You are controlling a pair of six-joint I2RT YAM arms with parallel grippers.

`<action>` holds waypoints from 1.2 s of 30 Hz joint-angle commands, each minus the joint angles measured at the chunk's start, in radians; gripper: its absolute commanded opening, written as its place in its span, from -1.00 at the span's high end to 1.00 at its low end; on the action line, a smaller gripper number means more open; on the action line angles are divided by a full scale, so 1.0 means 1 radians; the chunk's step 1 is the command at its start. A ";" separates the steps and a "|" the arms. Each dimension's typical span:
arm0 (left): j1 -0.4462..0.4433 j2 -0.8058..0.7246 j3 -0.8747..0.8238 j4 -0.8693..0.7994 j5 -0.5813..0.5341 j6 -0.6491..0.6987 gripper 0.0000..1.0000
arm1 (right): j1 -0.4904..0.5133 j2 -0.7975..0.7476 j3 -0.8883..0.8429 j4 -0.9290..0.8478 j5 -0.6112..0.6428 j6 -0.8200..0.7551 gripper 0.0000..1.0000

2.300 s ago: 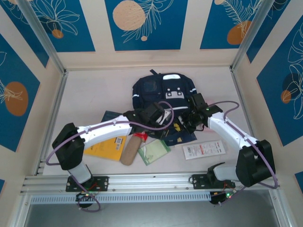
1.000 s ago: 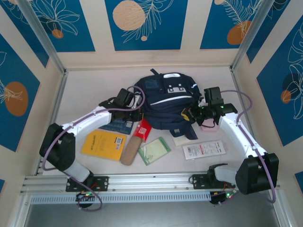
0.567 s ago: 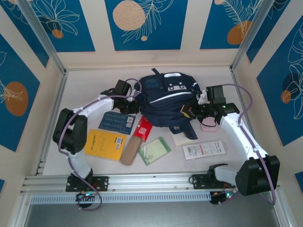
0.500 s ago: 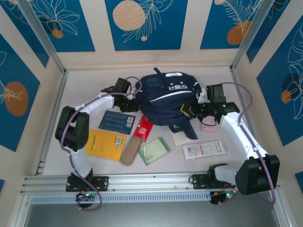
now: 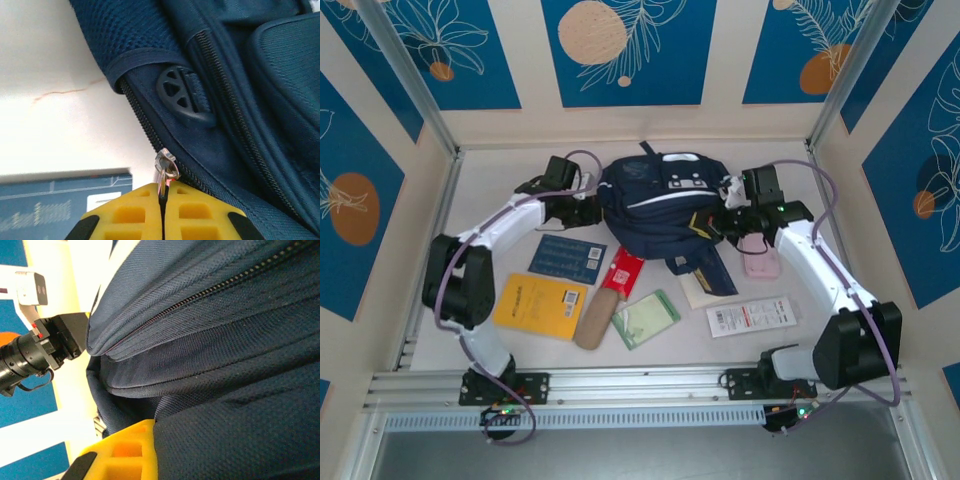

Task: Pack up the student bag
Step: Unzip the student bag at the top-center of the table, then place the student bag at the top-center of the table.

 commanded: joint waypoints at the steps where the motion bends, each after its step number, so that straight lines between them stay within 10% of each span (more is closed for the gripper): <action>1: 0.025 -0.160 -0.065 0.002 -0.099 -0.020 0.93 | 0.050 0.041 0.110 0.062 -0.008 -0.098 1.00; 8: 0.024 -0.513 -0.289 -0.003 -0.290 -0.056 0.85 | 0.115 0.170 0.247 0.057 -0.019 -0.219 1.00; 12: 0.023 -0.653 -0.384 -0.079 -0.358 -0.056 0.20 | 0.115 0.283 0.354 -0.056 0.094 -0.256 1.00; 18: 0.024 -0.717 -0.439 -0.142 -0.328 -0.012 -0.25 | 0.126 0.447 0.448 -0.132 0.163 -0.232 1.00; 24: -0.015 -0.667 -0.379 -0.156 -0.210 0.053 -0.26 | 0.142 0.468 0.416 -0.128 0.215 -0.224 0.86; 32: -0.222 -0.519 -0.228 -0.183 -0.312 0.149 -0.35 | 0.133 0.397 0.352 -0.115 0.247 -0.186 -0.23; 36: -0.287 -0.439 -0.169 -0.182 -0.294 0.136 -0.37 | 0.131 0.305 0.262 -0.105 0.330 -0.181 -0.42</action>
